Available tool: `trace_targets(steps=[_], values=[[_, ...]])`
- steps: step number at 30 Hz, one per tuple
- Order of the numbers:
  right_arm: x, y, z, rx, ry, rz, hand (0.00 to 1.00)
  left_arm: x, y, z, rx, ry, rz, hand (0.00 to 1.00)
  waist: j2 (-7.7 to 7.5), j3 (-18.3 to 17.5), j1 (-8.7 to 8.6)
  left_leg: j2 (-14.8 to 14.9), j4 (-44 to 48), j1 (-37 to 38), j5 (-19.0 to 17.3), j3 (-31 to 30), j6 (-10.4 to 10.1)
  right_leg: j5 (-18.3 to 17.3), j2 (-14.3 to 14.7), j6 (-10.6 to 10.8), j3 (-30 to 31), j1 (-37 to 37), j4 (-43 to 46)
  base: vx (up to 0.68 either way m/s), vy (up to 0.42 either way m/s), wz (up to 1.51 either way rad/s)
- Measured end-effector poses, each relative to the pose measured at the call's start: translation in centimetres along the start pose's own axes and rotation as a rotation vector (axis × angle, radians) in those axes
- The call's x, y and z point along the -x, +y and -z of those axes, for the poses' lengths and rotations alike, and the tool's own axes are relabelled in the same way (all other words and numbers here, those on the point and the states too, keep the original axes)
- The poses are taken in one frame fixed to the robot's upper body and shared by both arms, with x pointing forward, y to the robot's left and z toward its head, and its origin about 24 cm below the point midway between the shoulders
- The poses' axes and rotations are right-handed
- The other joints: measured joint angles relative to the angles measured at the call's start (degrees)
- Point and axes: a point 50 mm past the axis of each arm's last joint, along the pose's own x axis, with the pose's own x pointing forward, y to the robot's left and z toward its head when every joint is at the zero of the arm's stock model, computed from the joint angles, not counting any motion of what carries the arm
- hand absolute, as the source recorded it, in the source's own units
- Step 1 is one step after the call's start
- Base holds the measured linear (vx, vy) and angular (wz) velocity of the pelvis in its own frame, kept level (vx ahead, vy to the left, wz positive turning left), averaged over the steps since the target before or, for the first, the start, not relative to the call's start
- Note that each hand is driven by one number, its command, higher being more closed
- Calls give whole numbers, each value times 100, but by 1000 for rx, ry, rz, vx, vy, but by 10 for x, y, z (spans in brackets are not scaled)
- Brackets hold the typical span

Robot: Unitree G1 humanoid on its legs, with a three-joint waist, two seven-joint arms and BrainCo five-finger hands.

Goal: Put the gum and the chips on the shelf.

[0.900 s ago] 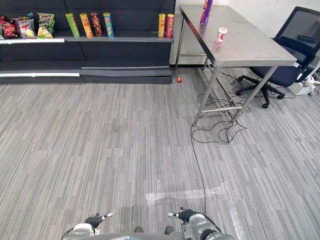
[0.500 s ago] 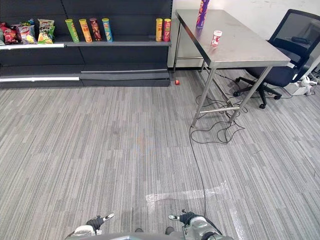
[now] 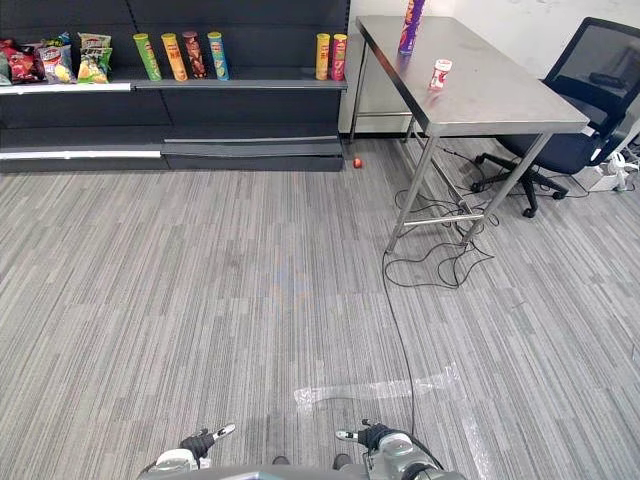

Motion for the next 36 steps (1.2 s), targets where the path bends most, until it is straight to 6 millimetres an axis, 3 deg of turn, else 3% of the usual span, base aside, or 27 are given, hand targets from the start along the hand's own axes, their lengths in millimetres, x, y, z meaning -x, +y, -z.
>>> trace_targets(steps=[15, 16, 17, 18, 19, 20, 21, 22, 24, 26, 27, 28, 29, 30, 31, 33, 34, 36], values=[[1, -3, 4, -31, 6, 10, 0, 0, 0, -2, -2, -4, -1, 0, 8, 91, 6, 12, -2, 67, 45, -267, 31, -12, 37, -19, -215, 173, 50, -4, -9, 9], [1, -1, 6, 2, 13, 3, 0, 0, 0, -3, -1, -6, -1, 0, 8, 91, 40, 40, 130, 73, -82, -257, -10, -31, 58, -51, -181, 178, 122, -30, -18, 1], [0, 0, 2, 28, -2, -3, 0, 0, 1, -5, 9, -14, -1, 0, -25, 173, 31, 69, 972, -294, -477, -262, -109, -70, 61, -114, -203, 182, 241, -71, -34, 10], [0, -3, -1, 42, -14, 3, 0, -1, 3, -12, 44, -34, -6, 0, 84, 287, 46, 238, 2313, -915, -1059, -196, -227, -244, 180, -373, -209, 189, 348, -78, -24, 20], [1, -7, -3, 47, -19, 13, 0, -1, 3, -17, 58, -49, -6, 0, 146, 384, 77, 391, 2943, -1175, -1287, -67, -330, -332, 293, -447, -228, 249, 353, -127, -22, 17], [1, -13, -8, 55, -28, 29, 0, -1, 1, -29, 83, -80, 1, 0, 245, 653, 162, 601, 3850, -1396, -1369, -29, -434, -340, 447, -459, -224, 465, 329, -136, -8, 8], [1, -15, -8, 60, -29, 34, 0, -1, 2, -35, 99, -96, 1, 0, 229, 768, 243, 642, 4226, -1512, -1306, -42, -609, -344, 444, -462, -205, 584, 315, -133, -11, 2], [2, -19, -10, 60, -29, 44, 0, -1, 2, -40, 115, -109, 5, 0, 234, 880, 320, 823, 4562, -1682, -1579, -30, -603, -369, 481, -488, -173, 714, 282, -88, 11, 0], [2, -25, -10, 58, -23, 63, 0, -1, 1, -43, 137, -127, 18, 0, 371, 953, 329, 1192, 4201, -2053, -1639, -91, -692, -395, 505, -446, -53, 818, 233, -25, 89, -19], [3, -28, -10, 60, -22, 71, 0, -1, 1, -44, 141, -131, 18, 0, 434, 983, 372, 1306, 3586, -2109, -1492, -153, -694, -396, 459, -444, 116, 834, 152, 32, 166, -55], [4, -34, -9, 85, -18, 84, 0, -1, 0, -40, 162, -119, 16, 0, 587, 995, 442, 1523, 2990, -2027, -1140, -90, -834, -403, 508, -451, 461, 1022, -296, 151, 214, -85], [5, -39, -12, 115, -23, 92, 0, -1, -5, -37, 179, -109, 25, 0, 868, 983, 498, 1666, 3007, -2065, -961, -8, -853, -422, 748, -332, 712, 1076, -106, 283, 218, -86], [4, -36, -14, 136, -23, 83, 0, -1, -3, -34, 189, -98, 19, 0, 832, 1032, 538, 1627, 3177, -2120, -959, -41, -861, -534, 831, -461, 896, 1025, 436, 361, 147, -45], [3, -30, -10, 135, -11, 65, 0, -1, 11, -29, 231, -89, -21, 0, 639, 985, 595, 1412, 3443, -2255, -991, 54, -782, -953, 668, -537, 966, 1188, 310, 288, 130, -15], [3, -31, -10, 126, -10, 67, 0, -1, 13, -25, 244, -76, -28, 0, 623, 1000, 575, 1401, 3561, -2287, -1001, 77, -752, -1018, 616, -609, 956, 1178, 332, 189, 114, -1], [3, -30, -7, 145, 12, 63, 0, 2, 17, 6, 306, 7, -52, 0, 537, 808, 566, 1158, 3610, -2283, -1005, 181, -376, -1131, 345, -526, 994, 1181, 299, 253, 214, -12], [4, -27, 4, 142, 44, 55, 0, 5, 20, 32, 326, 77, -70, 0, 420, 578, 588, 952, 3452, -2173, -1116, 392, -232, -1112, 84, -467, 1070, 1163, 381, 434, 292, -34], [4, -26, 8, 137, 57, 53, 0, 11, 19, 62, 314, 174, -76, 0, 514, 485, 632, 802, 3143, -1721, -1128, 648, 56, -1104, -59, -457, 1339, 794, 1563, 387, 242, -37]])
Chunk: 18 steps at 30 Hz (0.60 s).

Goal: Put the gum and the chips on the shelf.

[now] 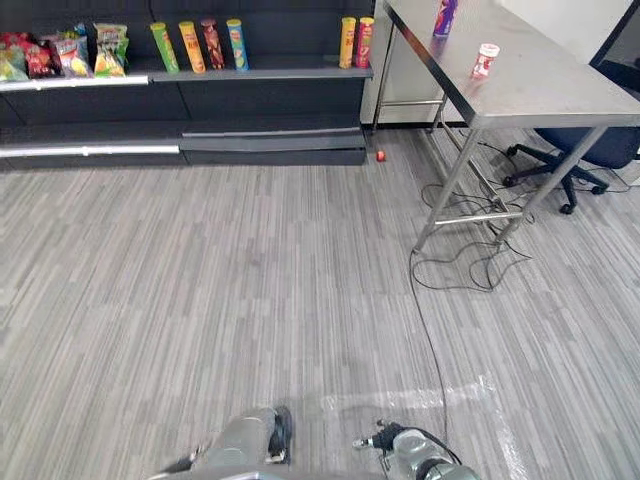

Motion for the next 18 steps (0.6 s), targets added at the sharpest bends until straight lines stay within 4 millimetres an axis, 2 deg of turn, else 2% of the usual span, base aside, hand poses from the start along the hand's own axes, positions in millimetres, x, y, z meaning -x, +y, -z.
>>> trace_targets(steps=[1, 2, 3, 4, 5, 6, 7, 9, 10, 11, 12, 13, 14, 15, 17, 18], values=[[0, 2, -1, -6, -6, -5, 0, 1, 4, 15, -9, 48, -10, 0, 1, -3, 2, -131, -236, 508, -62, 154, 119, 123, -68, 112, 64, -218, 1063, 381, 245, -31], [0, 5, -1, -16, -14, -13, 0, 2, 9, 26, -11, 85, -20, 0, -45, -2, 18, -303, -539, 1128, -144, 265, 199, 455, -188, 47, 56, -363, 1992, 385, 223, -29], [0, 6, 0, -17, -17, -16, 0, 3, 10, 32, -19, 99, -21, 0, -71, -21, 5, -376, -693, 1388, -181, 288, 191, 689, -247, 8, 23, -433, 2405, 362, 194, -25], [0, 8, 0, -25, -30, -26, 0, 4, 14, 37, -41, 111, -27, 0, 7, -101, 1, -499, -995, 1842, -279, 348, 174, 953, -354, -6, -48, -667, 3280, 350, 152, -30], [0, 6, -3, -40, -46, -32, 0, 4, 14, 38, -76, 112, -23, 0, -91, -54, -12, -632, -1284, 2330, -275, 372, 239, 829, -391, -8, -102, -989, 4085, 346, 132, -28], [0, 5, -4, -54, -55, -29, 0, 4, 12, 37, -101, 109, -18, 0, -91, -52, -51, -664, -1384, 2504, -274, 372, 248, 713, -391, 21, -211, -1140, 4333, 395, 99, -12], [0, 1, -6, -87, -68, -23, 0, 3, 10, 29, -135, 88, -12, 0, -91, -45, -127, -654, -1536, 2752, -299, 351, 282, 430, -358, 56, -504, -1430, 4434, 370, 62, 25], [1, -5, -10, -120, -88, -7, 0, 1, 6, 14, -175, 48, -3, 0, -106, -40, -259, -588, -1744, 2968, -362, 241, 317, 239, -198, 75, -947, -1861, 3827, 343, 40, 37], [2, -11, -12, -138, -112, 12, 0, 0, 4, 8, -176, 33, 0, 0, -107, -37, -330, -538, -1815, 3000, -416, 179, 321, 249, -81, 92, -1108, -2170, 3200, 277, 12, 28], [3, -18, -11, -161, -115, 30, 0, 0, 0, 3, -178, 21, 9, 0, -88, -12, -368, -469, -1873, 3078, -494, 108, 337, 314, 66, 188, -1156, -2386, 2377, 318, -2, 26], [3, -22, -10, -170, -114, 41, 0, -1, -2, -1, -179, 13, 12, 0, -79, 29, -374, -425, -1915, 3142, -525, 78, 317, 370, 134, 258, -1184, -2435, 1917, 473, -33, 26], [4, -27, -5, -177, -94, 59, 0, -1, -5, -7, -175, -7, 16, 0, -92, 64, -370, -363, -2064, 3307, -557, 20, 293, 597, 240, 362, -1262, -2497, 885, 487, -42, 22], [4, -26, -1, -169, -79, 62, 0, -1, -5, -11, -163, -25, 17, 0, -94, 64, -368, -352, -2176, 3384, -579, -6, 255, 742, 266, 361, -1298, -2544, 392, 689, -79, 30], [4, -20, 7, -104, -48, 52, 0, 0, -6, -27, -88, -89, 12, 0, -219, 116, -395, -375, -2365, 3581, -737, -93, 76, 1030, 227, 463, -1366, -2756, -667, 513, -79, 28], [4, -17, 16, -63, -18, 44, 0, 1, -11, -35, -24, -120, 20, 0, -259, 106, -502, -301, -2427, 3728, -956, -214, -16, 1011, 185, 432, -1446, -2919, -830, 529, -96, 49], [5, -18, 25, -43, 9, 49, 0, 1, -20, -34, 10, -123, 39, 0, -189, 66, -633, -113, -2407, 3930, -1070, -271, -109, 1291, 259, 189, -1609, -2914, -572, 723, -130, 52]])
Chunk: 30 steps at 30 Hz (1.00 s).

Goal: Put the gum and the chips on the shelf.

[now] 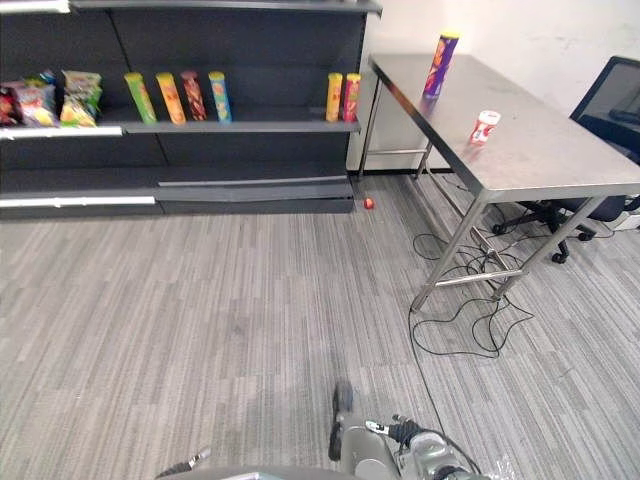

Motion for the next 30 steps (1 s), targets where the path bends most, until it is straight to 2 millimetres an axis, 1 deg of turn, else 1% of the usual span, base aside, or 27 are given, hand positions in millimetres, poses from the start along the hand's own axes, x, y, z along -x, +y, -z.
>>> trace_targets(steps=[2, 3, 4, 5, 6, 7, 8, 10, 12, 13, 14, 15, 16, 17, 18, 19, 20, 21, 22, 23, 24, 25, 26, 27, 28, 29, 30], values=[[1, 2, 11, 15, 47, -4, 0, 0, -6, -1, 12, -7, 13, 0, 79, -44, -7, 199, 510, -1, 89, 70, -157, 377, 74, -298, -28, 20, 410, 862, -216, 29], [3, 3, 25, 10, 94, -7, 0, 1, -14, 2, 23, 2, 34, 0, 213, -232, -13, 465, 1294, -259, 291, 36, -406, 419, 177, -269, -107, 32, 739, 794, -282, 18], [4, 2, 29, -4, 108, -2, 0, 1, -20, 5, 36, 14, 48, 0, 304, -312, -11, 594, 1714, -442, 408, 25, -380, 274, 243, -288, -189, 41, 855, 956, -317, 30], [5, 1, 33, -49, 116, 5, 0, 1, -30, 2, 69, 11, 69, 0, 380, -374, -41, 762, 2831, -1006, 910, 3, -300, 13, 295, -324, -301, 186, 910, 618, -173, 23], [5, 1, 36, -97, 122, 13, 0, 2, -37, 2, 70, 16, 87, 0, 383, -367, -38, 845, 3444, -1293, 1393, -26, -290, -78, 311, -344, -315, 348, 852, 755, -174, 38], [6, 2, 42, -200, 136, 24, 0, 0, -35, -6, 53, -1, 98, 0, 379, -293, 22, 1064, 4758, -1744, 1640, -181, -286, -178, 362, -393, -317, 881, 579, 693, -143, 23], [7, 6, 46, -243, 150, 21, 0, -1, -29, -6, 24, 6, 90, 0, 295, -211, 27, 1213, 5756, -1997, 1489, -129, -256, -193, 400, -417, -234, 1527, 351, 672, -139, 20], [6, 11, 45, -288, 142, 14, 0, -2, -21, -12, -22, -16, 77, 0, 54, -111, 30, 1264, 6418, -2323, 1134, -104, -335, -217, 319, -455, -86, 2332, 153, 559, -101, 9], [5, 11, 40, -328, 121, 18, 0, -2, -17, -17, -41, -38, 72, 0, -7, -130, 59, 1170, 6209, -2822, 819, -92, -440, -273, 224, -535, 252, 2804, -59, 435, -5, -20], [4, 8, 32, -337, 94, 25, 0, -2, -16, -21, -29, -50, 70, 0, -21, -130, 138, 1112, 5673, -3231, 626, -93, -474, -432, 159, -486, 480, 2987, -240, 378, 109, -60], [2, 6, 23, -336, 61, 27, 0, -2, -12, -27, -28, -71, 63, 0, -55, -109, 204, 1031, 4861, -3593, 525, -116, -513, -751, 57, -194, 662, 3132, -430, 419, 185, -62], [2, 4, 20, -335, 48, 34, 0, -2, -12, -27, -32, -73, 61, 0, 15, -91, 199, 1020, 4281, -3716, 539, -184, -521, -828, 58, -54, 681, 3151, -478, 309, 203, -39], [3, 1, 20, -332, 35, 43, 0, -2, -12, -24, -42, -71, 62, 0, 110, -91, 136, 961, 2881, -3812, 702, -422, -620, -1052, 80, -5, 728, 3140, -410, 279, 274, -38], [3, 3, 21, -292, 41, 35, 0, -2, -7, -24, -14, -77, 52, 0, 69, -88, 212, 793, 2220, -3707, 1465, -621, -732, -1210, -2, 40, 1028, 3161, -357, 316, 314, -57], [2, 5, 20, -254, 42, 24, 0, -2, -2, -23, -12, -76, 42, 0, 59, -138, 293, 733, 2116, -3567, 1364, -448, -757, -1280, -37, -31, 1254, 3167, -452, 433, 290, -86], [2, 3, 16, -174, 33, 14, 0, -2, 8, -18, -28, -63, 15, 0, 58, -242, 321, 841, 2290, -3696, 1141, -389, -901, -1285, 194, -90, 1392, 3034, -144, 478, 212, -100], [2, 4, 14, -88, 39, 0, 0, -1, 22, -8, -27, -37, -20, 0, 89, -219, 377, 1077, 2864, -3893, 874, -282, -1054, -1012, 450, -201, 1570, 2920, 134, 397, 109, -95], [1, 9, 13, -79, 37, -11, 0, 0, 28, -2, -11, -20, -35, 0, 55, -225, 445, 1104, 3031, -3924, 841, -260, -1042, -1016, 426, -262, 1566, 2923, 109, 356, 155, -141], [0, 11, 6, -48, 27, -20, 0, 4, 39, 23, 77, 64, -79, 0, 13, -256, 613, 1212, 3636, -4043, 787, -178, -1012, -966, 365, -249, 1897, 2932, 41, 230, 148, -127], [-1, 13, 4, -40, 27, -26, 0, 6, 44, 34, 105, 99, -98, 0, -42, -281, 672, 1190, 3845, -4097, 854, -96, -1055, -954, 281, -244, 2059, 2909, 58, 237, 264, -162], [0, 13, 8, -32, 40, -27, 0, 13, 40, 67, 150, 201, -102, 0, -2, -476, 700, 908, 3260, -3934, 740, -291, -770, -963, 140, -239, 2287, 2712, 256, 168, 235, -112], [1, 7, 13, -19, 53, -17, 0, 16, 39, 79, 159, 236, -104, 0, 50, -578, 703, 886, 2700, -3592, 503, -305, -512, -1022, 167, -223, 2297, 2569, 564, 224, 260, -134], [0, 8, 8, 2, 42, -23, 0, 19, 41, 90, 138, 289, -107, 0, -55, -380, 789, 609, 2399, -3041, 672, 132, -393, -1150, -53, -226, 2243, 2194, 1833, 215, 187, -94], [1, 6, 14, 14, 58, -21, 0, 22, 42, 98, 92, 327, -101, 0, -73, -275, 688, 378, 2142, -2510, 614, 272, -308, -878, -300, -247, 2013, 1934, 2841, 210, 180, -70], [2, 4, 21, 18, 78, -17, 0, 24, 41, 102, 72, 342, -97, 0, -56, -245, 639, 268, 1967, -2226, 570, 330, -260, -684, -417, -281, 1880, 1860, 3295, 178, 190, -29], [5, 0, 31, 10, 101, -4, 0, 26, 40, 107, 36, 358, -85, 0, 46, -229, 568, 62, 1554, -1692, 538, 452, -166, -201, -610, -332, 1720, 1740, 3973, 125, 162, -23], [6, -4, 34, 11, 102, 4, 0, 26, 39, 109, 19, 363, -80, 0, 68, -244, 531, 5, 1364, -1461, 555, 527, -125, -111, -685, -307, 1689, 1679, 4198, 137, 171, -45]])
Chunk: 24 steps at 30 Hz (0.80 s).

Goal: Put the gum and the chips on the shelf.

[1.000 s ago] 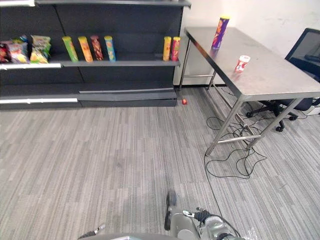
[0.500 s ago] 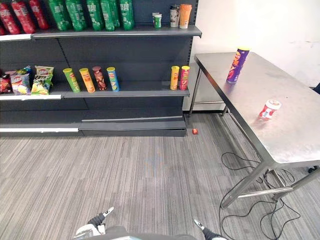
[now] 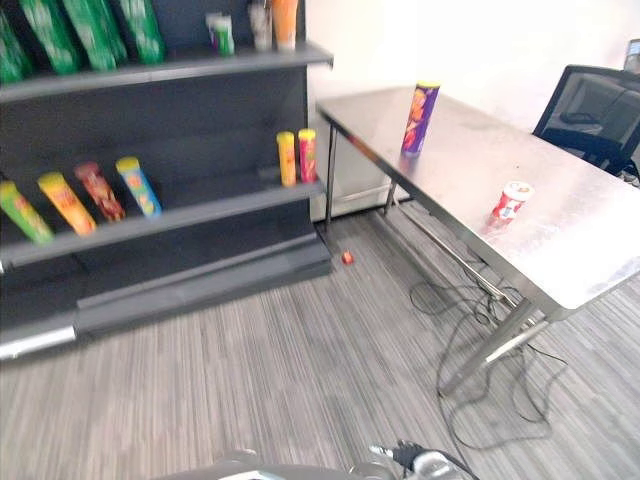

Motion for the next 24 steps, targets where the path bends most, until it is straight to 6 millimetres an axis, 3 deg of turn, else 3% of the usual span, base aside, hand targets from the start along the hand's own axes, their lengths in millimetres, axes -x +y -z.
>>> trace_targets(steps=[1, 2, 4, 6, 7, 8, 9, 10, 11, 12, 13, 15, 17, 20, 23, 24], values=[[0, 0, 2, 4, 8, -7, 0, 0, 0, -1, -37, -2, 0, 0, 6, 11, -76, -36, -236, 305, -4, 132, 52, -182, -102, -15, -218, -169, 317, 129, 118, -56], [0, 0, 0, -28, -7, -8, 0, 0, 4, -11, -70, -27, -11, 0, 1, 16, -143, -14, -419, 465, -24, 150, 85, -658, -85, 18, -582, -472, 465, 134, 86, -44], [0, 1, -4, -56, -29, -9, 0, 1, 2, -32, -103, -86, -10, 0, -1, 16, -289, 97, -661, 495, -38, 193, 53, -891, 41, 88, -1154, -916, 50, 184, 8, -15], [0, 2, -4, -91, -29, -8, 0, 2, -4, -55, -136, -149, -1, 0, -12, 107, -370, 141, -948, 633, -86, 146, 10, -833, 281, 182, -1349, -1323, -815, 287, -52, -15], [-1, 5, -4, -104, -28, -13, 0, 4, -6, -69, -164, -188, -1, 0, -17, 219, -428, 184, -1123, 791, -93, 94, 10, -653, 493, 447, -1345, -1424, -1734, 286, -80, -12], [-1, 11, 1, -102, -6, -27, 0, 6, -7, -78, -173, -219, -3, 0, -74, 215, -461, 79, -1387, 971, -156, 42, -4, -413, 516, 602, -1496, -1388, -2943, 469, -120, -10], [-1, 15, 3, -84, 8, -37, 0, 7, -7, -82, -172, -234, -1, 0, -171, 214, -474, -36, -1510, 1084, -187, -37, 1, -95, 485, 461, -1627, -1406, -3348, 447, -78, -20], [0, 15, 10, -31, 34, -41, 0, 7, -15, -83, -161, -252, 16, 0, -113, 194, -527, 59, -1654, 1274, -248, -43, 23, 188, 641, 68, -1843, -1456, -3125, 602, -66, -47], [0, 15, 14, 26, 49, -46, 0, 8, -21, -83, -122, -261, 32, 0, 88, 91, -479, 177, -1408, 1251, -93, 94, -118, -96, 741, -47, -1868, -1550, -2891, 507, -50, -58], [0, 16, 13, 46, 51, -51, 0, 9, -24, -87, -121, -273, 39, 0, 68, 103, -471, 209, -1115, 1145, -37, 117, -104, -189, 797, -108, -1783, -1555, -2835, 502, -125, -64], [0, 17, 13, 43, 51, -54, 0, 11, -30, -95, -119, -300, 52, 0, 25, 107, -479, 304, -218, 815, 84, 82, -173, -319, 897, -150, -1725, -1434, -2871, 476, -179, -35], [1, 19, 20, -2, 65, -52, 0, 13, -34, -105, -152, -323, 59, 0, 7, 221, -564, 725, 2389, -13, 395, -202, -638, -414, 988, -233, -1675, -694, -3196, 568, -146, -12], [2, 21, 31, -39, 91, -52, 0, 14, -35, -108, -184, -342, 63, 0, -12, 229, -547, 944, 3447, -297, 357, -177, -654, -419, 1100, -266, -1615, 1, -3571, 461, -47, -23], [2, 20, 30, -81, 83, -43, 0, 15, -35, -110, -222, -359, 64, 0, -52, 208, -542, 894, 3488, -1159, 92, -271, -495, -421, 1088, -257, -1062, 876, -4229, 431, 33, -59], [1, 18, 18, -80, 54, -41, 0, 12, -29, -102, -205, -332, 52, 0, -109, 232, -408, 869, 2725, -1664, -138, -768, -460, -428, 1078, -163, -351, 950, -4302, 290, 182, -114], [0, 19, 17, -80, 46, -42, 0, 11, -26, -96, -177, -313, 48, 0, -143, 227, -349, 888, 2352, -1731, -136, -1017, -454, -503, 1054, -39, -77, 941, -4305, 209, 283, -174]])
